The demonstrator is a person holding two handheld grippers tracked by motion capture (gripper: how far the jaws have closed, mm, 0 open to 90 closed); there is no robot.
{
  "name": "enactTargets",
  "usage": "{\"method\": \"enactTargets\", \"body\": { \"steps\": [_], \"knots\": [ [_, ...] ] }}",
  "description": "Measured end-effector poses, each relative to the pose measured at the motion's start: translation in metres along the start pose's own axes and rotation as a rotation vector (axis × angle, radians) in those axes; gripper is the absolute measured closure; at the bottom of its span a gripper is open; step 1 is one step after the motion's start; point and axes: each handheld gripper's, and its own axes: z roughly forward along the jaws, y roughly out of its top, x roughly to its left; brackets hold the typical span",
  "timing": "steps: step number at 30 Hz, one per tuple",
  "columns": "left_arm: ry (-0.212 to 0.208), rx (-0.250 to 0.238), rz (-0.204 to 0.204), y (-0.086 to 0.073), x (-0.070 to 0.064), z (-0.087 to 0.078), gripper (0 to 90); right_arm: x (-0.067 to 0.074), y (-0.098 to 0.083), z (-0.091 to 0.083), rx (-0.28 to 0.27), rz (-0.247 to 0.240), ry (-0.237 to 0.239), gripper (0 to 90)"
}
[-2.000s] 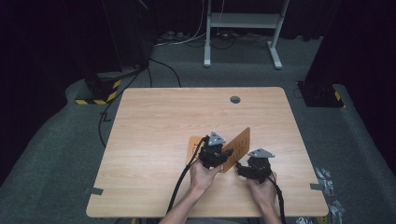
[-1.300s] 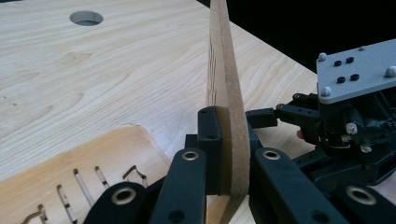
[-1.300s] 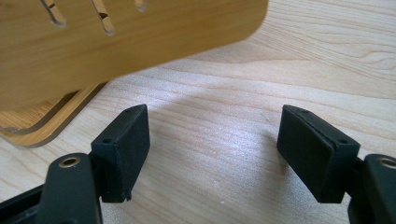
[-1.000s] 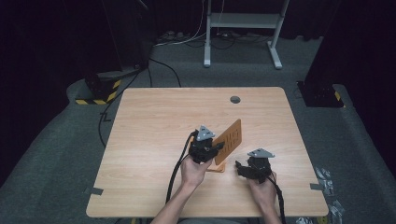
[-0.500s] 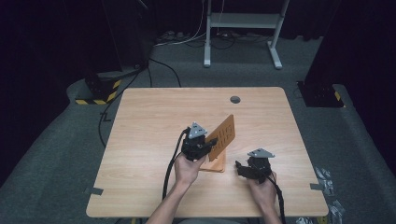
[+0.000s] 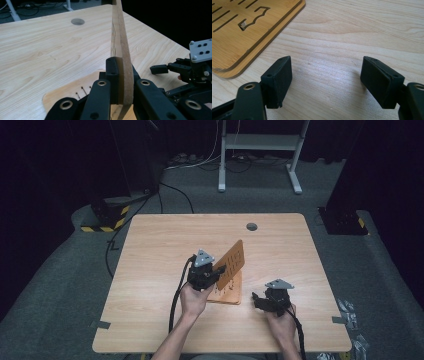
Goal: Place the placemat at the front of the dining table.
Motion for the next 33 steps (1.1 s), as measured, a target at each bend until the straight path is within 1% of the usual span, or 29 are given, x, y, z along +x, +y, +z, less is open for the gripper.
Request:
{"method": "enactTargets", "body": {
  "steps": [3, 9, 17, 20, 23, 31, 33],
  "knots": [
    [0.011, 0.002, 0.0, 0.0, 0.003, -0.003, 86.3, 0.0, 0.0, 0.0, -0.004, -0.009, -0.002, 25.2],
    [0.026, -0.004, -0.007, 0.001, 0.009, -0.008, 86.2, 0.0, 0.0, 0.0, -0.004, -0.009, -0.002, 25.2],
    [0.052, -0.013, -0.001, 0.001, 0.018, -0.017, 86.3, 0.0, 0.0, 0.0, -0.004, -0.009, -0.001, 25.2],
    [0.061, -0.014, -0.01, 0.001, 0.02, -0.02, 86.3, 0.0, 0.0, 0.0, -0.003, -0.008, -0.001, 25.2],
    [0.069, -0.021, -0.005, 0.001, 0.023, -0.023, 86.2, 0.0, 0.0, 0.0, -0.003, -0.008, -0.001, 25.2],
    [0.102, -0.02, 0.003, 0.002, 0.032, -0.031, 86.3, 0.0, 0.0, 0.0, -0.003, -0.008, -0.001, 25.2],
    [0.112, -0.025, -0.005, 0.002, 0.034, -0.034, 86.3, 0.0, 0.0, 0.0, -0.003, -0.008, -0.001, 25.2]
  ]
}}
